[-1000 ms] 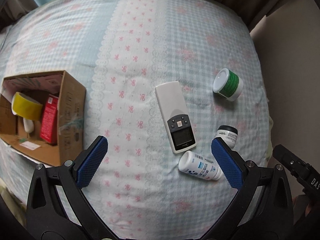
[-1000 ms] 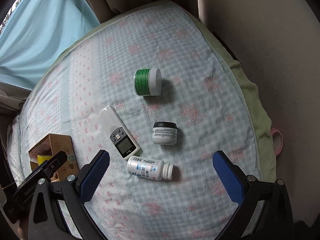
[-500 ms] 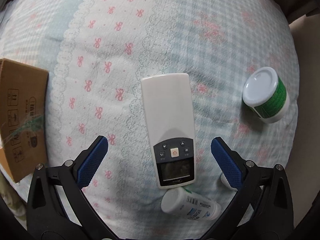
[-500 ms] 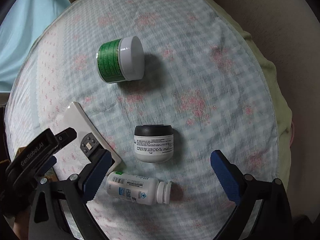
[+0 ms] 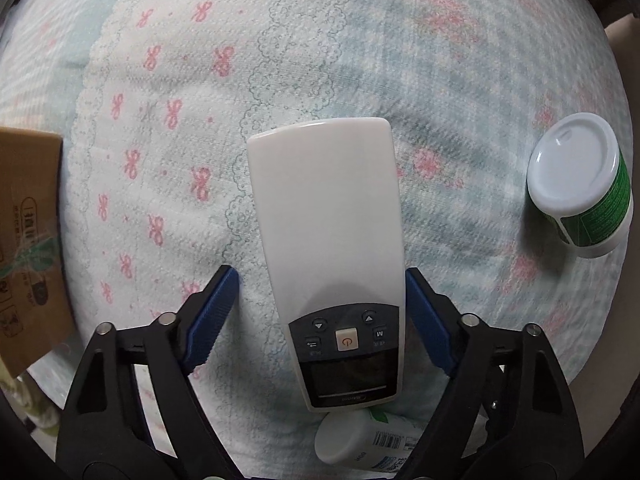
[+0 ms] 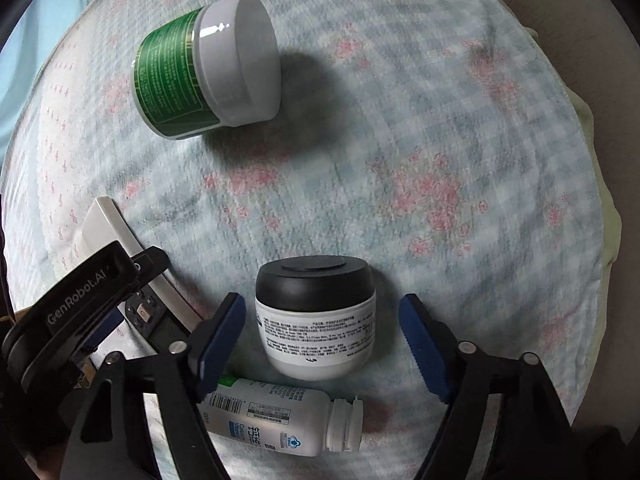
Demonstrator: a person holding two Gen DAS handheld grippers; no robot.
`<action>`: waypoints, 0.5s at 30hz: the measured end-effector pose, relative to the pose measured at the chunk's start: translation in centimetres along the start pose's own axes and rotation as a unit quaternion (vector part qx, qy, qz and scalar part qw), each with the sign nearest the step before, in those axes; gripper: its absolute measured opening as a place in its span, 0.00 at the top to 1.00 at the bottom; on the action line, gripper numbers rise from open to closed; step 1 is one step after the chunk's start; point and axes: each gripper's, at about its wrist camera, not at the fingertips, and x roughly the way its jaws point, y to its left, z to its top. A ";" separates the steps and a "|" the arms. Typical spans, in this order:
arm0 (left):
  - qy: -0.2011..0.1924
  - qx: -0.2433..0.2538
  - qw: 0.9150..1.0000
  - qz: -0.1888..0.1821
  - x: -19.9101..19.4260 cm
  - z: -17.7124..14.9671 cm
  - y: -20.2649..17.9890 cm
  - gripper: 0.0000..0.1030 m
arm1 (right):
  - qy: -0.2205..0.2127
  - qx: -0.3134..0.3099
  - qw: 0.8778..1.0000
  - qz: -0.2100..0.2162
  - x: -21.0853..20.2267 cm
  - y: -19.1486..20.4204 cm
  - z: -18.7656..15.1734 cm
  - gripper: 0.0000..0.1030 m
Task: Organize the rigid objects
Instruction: 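Grasp the white remote with the left tool while the right tool grasps the black-lidded jar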
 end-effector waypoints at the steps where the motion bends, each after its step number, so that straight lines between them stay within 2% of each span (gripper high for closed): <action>1: -0.003 0.002 1.000 -0.005 -0.2 -0.1 0.0 0.32 | 0.001 0.001 1.000 0.000 0.1 0.0 0.0 0.47; 2: -0.005 0.005 1.000 -0.008 -0.4 -0.1 0.0 0.42 | 0.001 0.002 1.000 -0.002 0.1 -0.1 -0.1 0.49; 15: -0.016 0.004 0.999 -0.044 -1.8 -0.8 1.1 0.44 | -0.008 0.005 1.000 0.021 -1.2 -2.0 -1.8 0.49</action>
